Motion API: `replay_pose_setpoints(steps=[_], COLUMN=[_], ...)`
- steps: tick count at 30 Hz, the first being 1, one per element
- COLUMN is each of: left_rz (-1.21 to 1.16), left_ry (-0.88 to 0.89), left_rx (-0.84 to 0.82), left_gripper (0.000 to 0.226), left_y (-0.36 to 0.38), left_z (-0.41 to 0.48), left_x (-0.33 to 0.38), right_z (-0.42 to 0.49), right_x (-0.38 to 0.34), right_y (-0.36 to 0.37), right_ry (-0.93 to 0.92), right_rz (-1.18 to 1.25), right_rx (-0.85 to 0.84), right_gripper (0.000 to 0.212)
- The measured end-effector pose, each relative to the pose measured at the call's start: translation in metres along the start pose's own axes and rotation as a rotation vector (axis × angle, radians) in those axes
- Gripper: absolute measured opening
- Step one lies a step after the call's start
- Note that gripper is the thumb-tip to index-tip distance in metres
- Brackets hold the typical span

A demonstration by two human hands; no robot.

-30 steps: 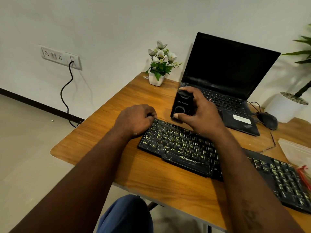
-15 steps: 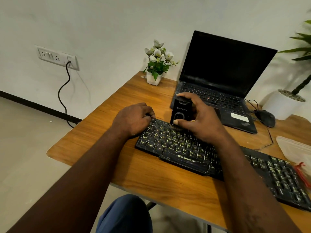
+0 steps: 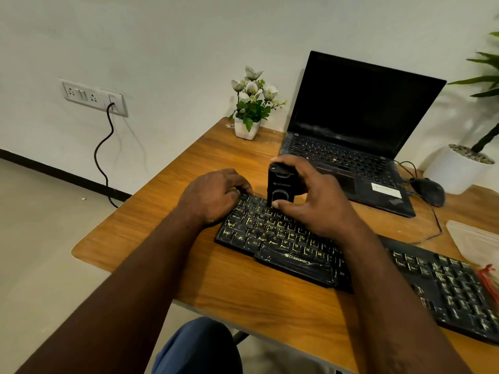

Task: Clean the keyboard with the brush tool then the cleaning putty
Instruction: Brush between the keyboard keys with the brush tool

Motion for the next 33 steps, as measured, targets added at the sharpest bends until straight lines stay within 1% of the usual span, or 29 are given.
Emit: replay_pose_setpoints(steps=[2,4,7,10,12,16,19,23,26,29,33], left_rz=[-0.004,-0.004,-0.01,-0.003,-0.011,-0.009,-0.002,-0.007,-0.014,-0.02,0.009], left_ry=[0.005,0.003,-0.009,-0.015,-0.013,-0.01,-0.006,-0.007,-0.005,-0.013,-0.009], left_rx=[-0.006,-0.009,-0.003,-0.004,-0.008,-0.003,0.0,0.006,0.002,-0.007,0.008], left_gripper=[0.037,0.036,0.037,0.037,0.037,0.031,0.027,0.028,0.028,0.027,0.028], left_y=[0.001,0.001,0.001,0.0,0.0,-0.001,-0.001,-0.001,-0.001,0.0,-0.002], left_z=[0.0,0.0,0.0,0.0,-0.001,-0.001,-0.002,-0.002,-0.002,-0.001,-0.001], left_x=[0.0,-0.001,-0.001,0.001,0.002,0.001,0.001,0.001,0.002,0.001,0.002], right_z=[-0.003,-0.008,-0.018,-0.019,-0.014,-0.007,-0.013,-0.02,-0.015,-0.006,0.003], right_x=[0.002,0.012,0.022,0.017,0.011,0.0,0.006,0.015,0.009,-0.003,-0.02], right_y=[-0.005,-0.021,-0.04,-0.042,-0.032,-0.007,-0.015,-0.035,-0.024,-0.004,0.013], right_ry=[0.01,0.062,0.115,0.073,0.032,-0.029,0.013,0.068,0.035,-0.026,-0.104], right_rz=[-0.044,-0.042,-0.043,-0.011,0.026,-0.001,-0.03,-0.036,-0.06,-0.15,-0.154], right_rx=[-0.019,-0.033,-0.018,0.063,0.084,0.013,-0.032,-0.033,-0.039,-0.049,-0.04], right_gripper=[0.087,0.086,0.087,0.084,0.083,0.085,0.087,0.088,0.088,0.088,0.085])
Point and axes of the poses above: each hand's wrist, its own z-axis towards the middle knuckle, its own y-axis out of the palm, x = y × z, the point moved 8 cm from there along z, towards the middle knuckle, and after that the axes turned 11 degrees about z, right-handed, at the moved point
